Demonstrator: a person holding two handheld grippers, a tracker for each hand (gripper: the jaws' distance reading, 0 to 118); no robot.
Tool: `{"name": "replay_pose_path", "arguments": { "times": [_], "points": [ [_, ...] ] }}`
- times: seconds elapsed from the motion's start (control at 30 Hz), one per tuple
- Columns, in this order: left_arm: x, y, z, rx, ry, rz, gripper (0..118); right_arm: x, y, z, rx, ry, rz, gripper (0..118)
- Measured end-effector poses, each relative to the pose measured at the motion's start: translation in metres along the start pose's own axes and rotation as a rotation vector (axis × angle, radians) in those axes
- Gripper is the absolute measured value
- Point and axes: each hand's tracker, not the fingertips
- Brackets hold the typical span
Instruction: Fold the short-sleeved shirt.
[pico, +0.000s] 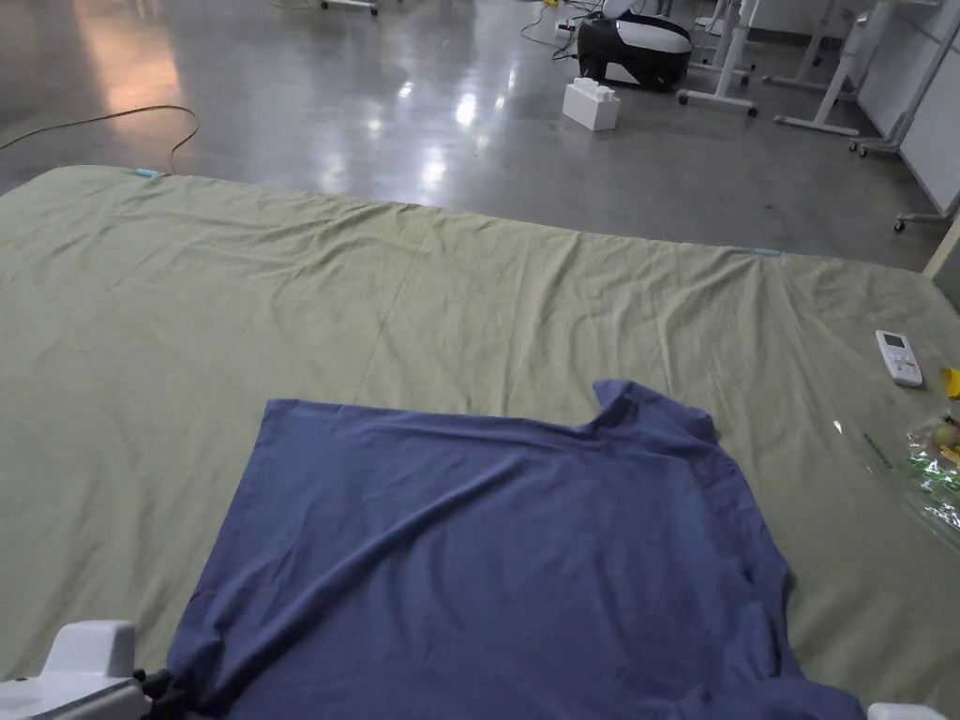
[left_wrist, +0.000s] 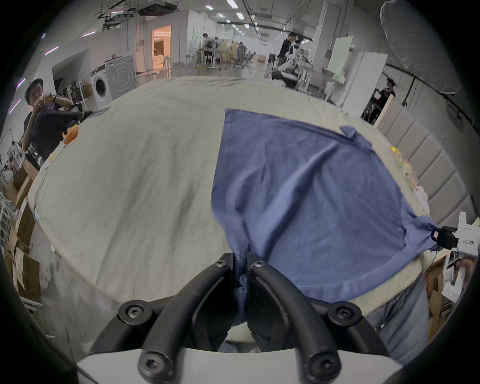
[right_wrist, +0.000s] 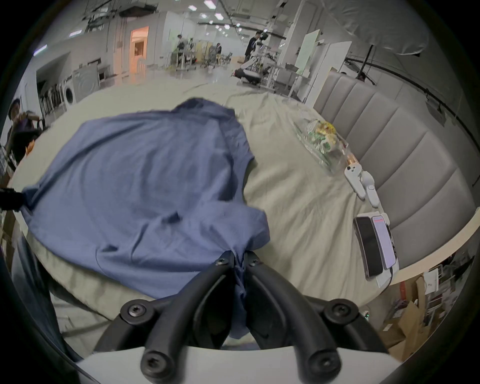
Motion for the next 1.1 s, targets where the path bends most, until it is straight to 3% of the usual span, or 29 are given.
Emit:
{"name": "replay_pose_path", "arguments": {
  "times": [0.27,0.57,1.03,1.1],
  "points": [
    [-0.001,0.074,-0.022,0.083,-0.013,0.008,9,0.012,0.069,-0.015,0.101,0.004,-0.038,6],
    [-0.003,0.141,-0.082,0.043,0.01,0.069,9,0.015,0.143,-0.1,0.091,0.049,-0.092,6],
    [0.009,0.162,-0.143,-0.043,0.057,0.067,9,0.004,0.158,-0.185,0.005,0.064,-0.063,7],
    [0.012,0.16,-0.143,-0.045,0.057,0.068,10,0.002,0.154,-0.187,0.007,0.061,-0.053,14]
  ]
}}
